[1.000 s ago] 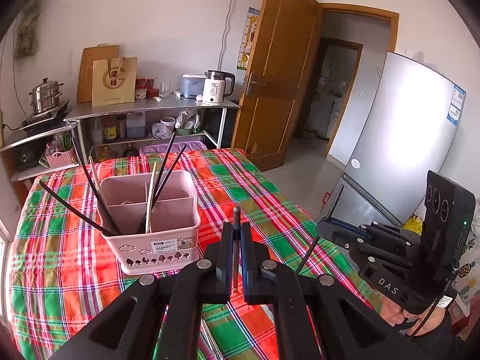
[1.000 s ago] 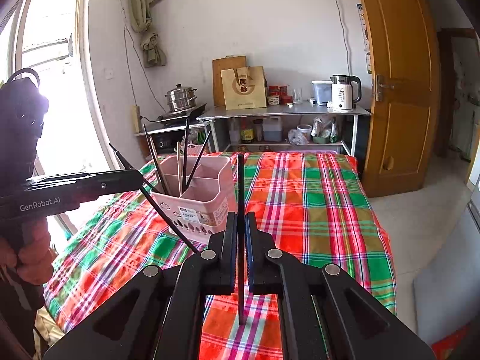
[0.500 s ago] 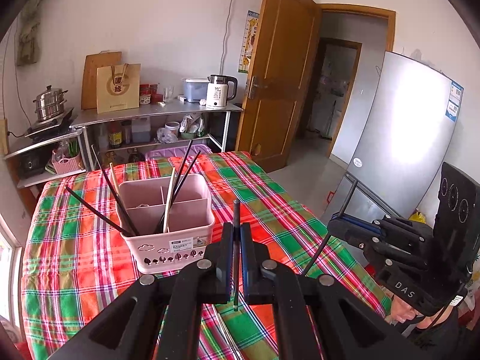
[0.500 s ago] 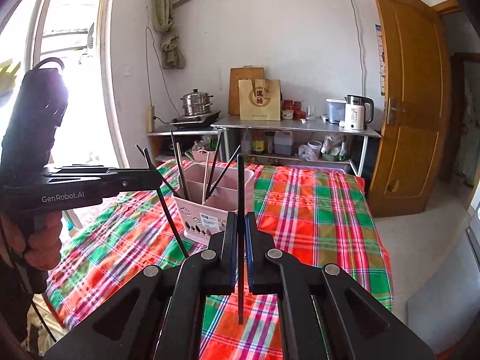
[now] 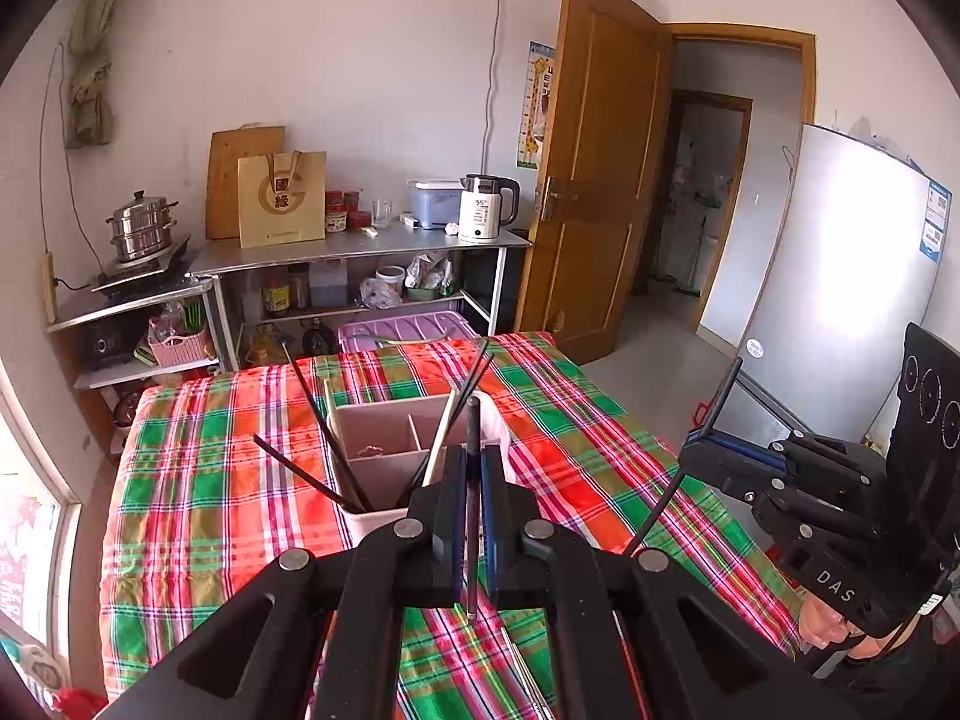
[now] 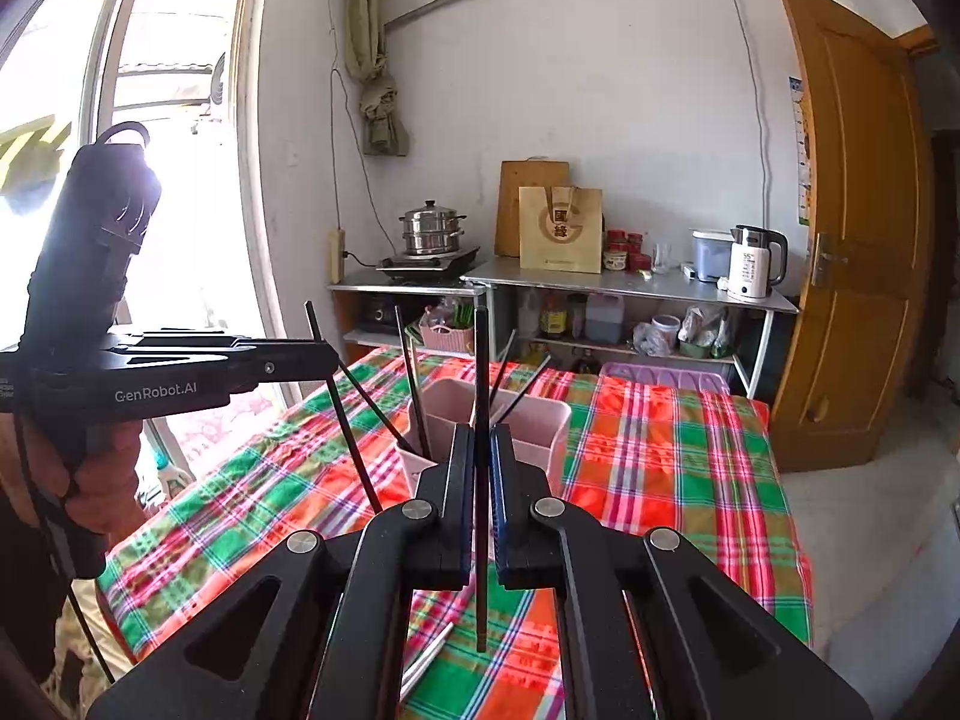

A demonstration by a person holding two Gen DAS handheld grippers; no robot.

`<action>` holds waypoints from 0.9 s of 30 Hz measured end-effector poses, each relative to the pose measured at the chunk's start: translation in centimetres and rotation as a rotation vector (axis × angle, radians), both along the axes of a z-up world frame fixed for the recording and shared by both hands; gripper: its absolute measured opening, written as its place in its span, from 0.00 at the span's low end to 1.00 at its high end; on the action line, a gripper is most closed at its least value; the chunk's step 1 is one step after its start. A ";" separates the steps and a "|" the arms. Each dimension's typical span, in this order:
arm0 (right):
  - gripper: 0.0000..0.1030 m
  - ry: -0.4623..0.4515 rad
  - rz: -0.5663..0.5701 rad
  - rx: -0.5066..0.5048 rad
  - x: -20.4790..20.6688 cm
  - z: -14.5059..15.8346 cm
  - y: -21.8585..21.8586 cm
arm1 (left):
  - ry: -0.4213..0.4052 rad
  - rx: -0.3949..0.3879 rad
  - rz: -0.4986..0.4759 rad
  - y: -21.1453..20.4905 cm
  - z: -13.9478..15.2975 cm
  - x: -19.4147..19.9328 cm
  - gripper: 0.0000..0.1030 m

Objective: Organize utensils
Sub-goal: 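Lower the chopsticks into the basket compartments and open both tools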

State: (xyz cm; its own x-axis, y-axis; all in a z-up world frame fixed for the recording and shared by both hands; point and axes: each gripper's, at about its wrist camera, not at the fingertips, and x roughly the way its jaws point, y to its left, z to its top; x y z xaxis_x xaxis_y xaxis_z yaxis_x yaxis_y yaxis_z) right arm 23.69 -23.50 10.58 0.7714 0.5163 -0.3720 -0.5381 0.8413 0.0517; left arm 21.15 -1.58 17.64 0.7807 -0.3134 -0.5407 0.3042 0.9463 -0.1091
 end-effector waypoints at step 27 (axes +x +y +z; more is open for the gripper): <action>0.05 -0.051 0.010 0.089 9.4 1.8 7.0 | -0.061 -0.032 0.088 5.0 3.0 9.2 0.04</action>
State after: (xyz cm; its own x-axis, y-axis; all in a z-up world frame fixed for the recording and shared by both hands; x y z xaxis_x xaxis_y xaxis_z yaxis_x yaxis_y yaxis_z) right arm 33.11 -16.51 12.34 0.7829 0.5531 -0.2848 -0.5499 0.8294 0.0989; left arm 30.34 3.43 20.68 0.8369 -0.2584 -0.4825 0.2272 0.9660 -0.1234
